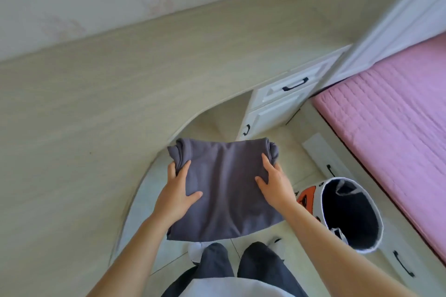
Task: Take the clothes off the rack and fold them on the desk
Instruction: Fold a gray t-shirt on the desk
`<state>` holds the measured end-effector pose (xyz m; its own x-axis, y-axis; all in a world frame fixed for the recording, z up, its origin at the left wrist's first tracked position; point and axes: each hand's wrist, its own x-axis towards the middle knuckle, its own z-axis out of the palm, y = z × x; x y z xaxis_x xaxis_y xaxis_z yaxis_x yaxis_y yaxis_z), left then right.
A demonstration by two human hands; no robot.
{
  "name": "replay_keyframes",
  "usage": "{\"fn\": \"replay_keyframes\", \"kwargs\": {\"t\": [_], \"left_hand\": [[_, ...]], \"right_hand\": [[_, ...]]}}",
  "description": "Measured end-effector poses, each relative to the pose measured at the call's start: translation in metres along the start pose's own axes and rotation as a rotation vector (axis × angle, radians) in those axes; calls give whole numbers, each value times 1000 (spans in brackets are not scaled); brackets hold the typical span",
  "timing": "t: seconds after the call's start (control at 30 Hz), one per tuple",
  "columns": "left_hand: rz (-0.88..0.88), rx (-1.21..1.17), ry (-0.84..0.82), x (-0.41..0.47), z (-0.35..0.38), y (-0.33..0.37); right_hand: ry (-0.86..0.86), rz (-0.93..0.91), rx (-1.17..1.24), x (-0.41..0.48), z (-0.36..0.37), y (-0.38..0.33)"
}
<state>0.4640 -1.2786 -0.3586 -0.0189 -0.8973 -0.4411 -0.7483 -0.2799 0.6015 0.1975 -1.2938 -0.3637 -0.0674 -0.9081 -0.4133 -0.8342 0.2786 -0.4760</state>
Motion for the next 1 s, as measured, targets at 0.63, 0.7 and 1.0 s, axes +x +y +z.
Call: {"fn": "replay_keyframes", "kwargs": {"t": [0.63,0.7,1.0], "left_hand": [[231,451,-570,45,383,262],[242,463,-587,58,414,276],[350,534,-681,157,556,309]], "right_hand": [[34,605,515,-94,-65,427],[12,636,557,-87,-61,453],[142,815,651,-20,-24,560]]}}
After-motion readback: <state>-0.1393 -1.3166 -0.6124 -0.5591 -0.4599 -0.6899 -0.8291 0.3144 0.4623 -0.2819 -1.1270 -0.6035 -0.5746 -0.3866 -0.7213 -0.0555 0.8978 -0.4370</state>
